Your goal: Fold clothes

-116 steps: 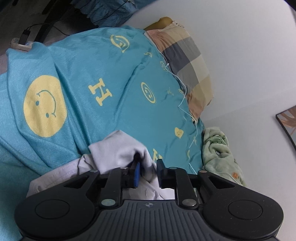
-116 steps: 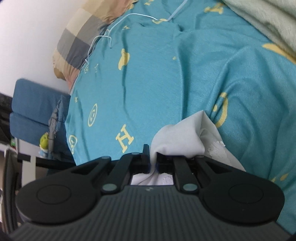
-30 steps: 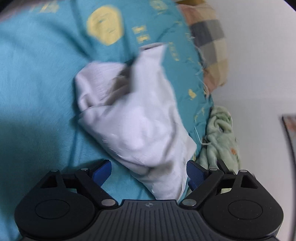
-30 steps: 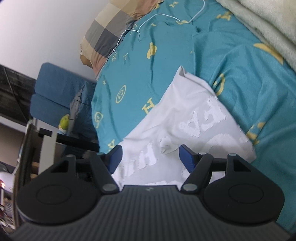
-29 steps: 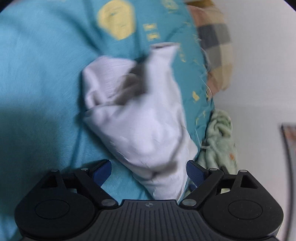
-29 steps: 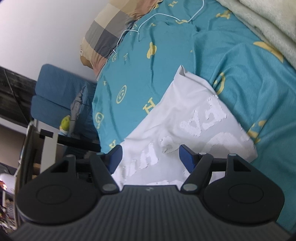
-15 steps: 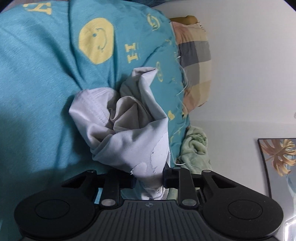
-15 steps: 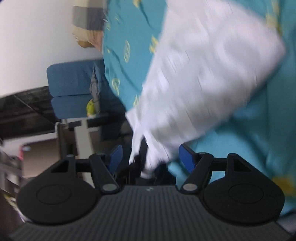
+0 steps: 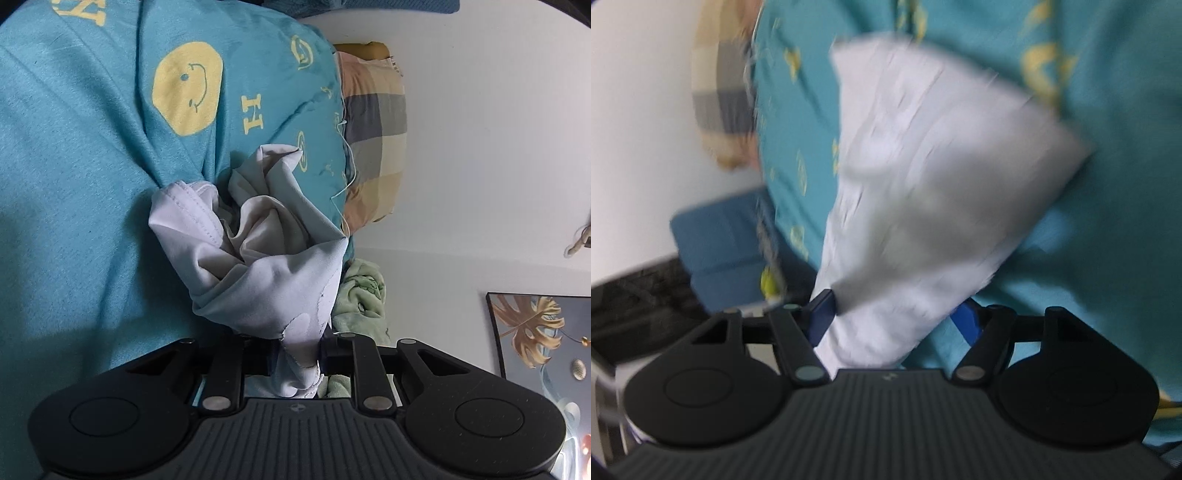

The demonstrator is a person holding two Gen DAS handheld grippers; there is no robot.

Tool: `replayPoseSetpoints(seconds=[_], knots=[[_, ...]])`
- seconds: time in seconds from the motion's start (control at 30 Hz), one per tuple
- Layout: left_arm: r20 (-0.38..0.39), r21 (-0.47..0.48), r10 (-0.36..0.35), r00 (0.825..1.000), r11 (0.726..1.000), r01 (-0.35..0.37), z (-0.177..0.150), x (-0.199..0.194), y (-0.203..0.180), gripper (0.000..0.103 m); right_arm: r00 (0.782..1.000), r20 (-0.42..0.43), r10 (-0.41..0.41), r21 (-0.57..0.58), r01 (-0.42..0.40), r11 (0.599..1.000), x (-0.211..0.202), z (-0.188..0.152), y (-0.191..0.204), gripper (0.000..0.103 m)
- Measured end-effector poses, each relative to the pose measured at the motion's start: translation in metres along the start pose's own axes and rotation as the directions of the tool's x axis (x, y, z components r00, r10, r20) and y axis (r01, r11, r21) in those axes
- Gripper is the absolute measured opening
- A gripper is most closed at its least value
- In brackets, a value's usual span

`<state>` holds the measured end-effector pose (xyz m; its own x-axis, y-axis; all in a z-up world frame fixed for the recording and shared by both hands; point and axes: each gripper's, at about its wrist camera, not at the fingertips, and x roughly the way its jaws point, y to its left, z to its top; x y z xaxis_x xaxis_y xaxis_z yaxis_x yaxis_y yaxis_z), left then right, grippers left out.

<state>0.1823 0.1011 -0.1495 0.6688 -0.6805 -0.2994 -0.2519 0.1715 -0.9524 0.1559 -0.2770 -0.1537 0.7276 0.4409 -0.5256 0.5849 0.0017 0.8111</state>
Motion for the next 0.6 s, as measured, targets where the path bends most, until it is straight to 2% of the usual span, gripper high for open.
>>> replayPoseSetpoints(seconds=[0.13,0.2,0.3,0.33,0.47,0.53,0.6], knots=[[0.005,0.007,0.000,1.000,1.000,0.000,0.002,0.004,-0.002,0.021,0.995,0.096,-0.013,0.045,0.008,0.999,-0.012,0.010,-0.007,0.071],[0.007,0.005,0.002,1.000,1.000,-0.002,-0.010,-0.006,-0.002,0.023,0.996,0.092,-0.012,0.066,0.006,0.998,-0.006,0.015,-0.012,0.071],[0.008,-0.041,0.025,1.000,0.999,-0.025,-0.005,-0.006,0.006,0.044,0.995,0.094,-0.015,0.057,0.010,0.998,-0.003,0.018,-0.012,0.071],[0.010,-0.042,0.025,1.000,0.999,-0.025,-0.005,-0.005,0.006,0.055,0.995,0.097,-0.016,0.050,0.012,0.999,-0.002,0.019,-0.012,0.071],[0.015,-0.044,0.025,1.000,0.999,-0.024,-0.005,0.001,0.006,0.068,0.994,0.107,-0.029,0.008,0.028,1.000,0.000,0.021,-0.009,0.071],[0.018,-0.045,0.024,1.000,0.999,-0.024,-0.004,0.004,0.006,0.068,0.993,0.112,-0.038,-0.018,0.041,0.999,0.001,0.022,-0.006,0.063],[0.021,-0.046,0.024,0.999,0.999,-0.023,-0.004,0.007,0.006,0.056,0.992,0.118,-0.048,-0.045,0.054,0.998,0.002,0.022,-0.003,0.048]])
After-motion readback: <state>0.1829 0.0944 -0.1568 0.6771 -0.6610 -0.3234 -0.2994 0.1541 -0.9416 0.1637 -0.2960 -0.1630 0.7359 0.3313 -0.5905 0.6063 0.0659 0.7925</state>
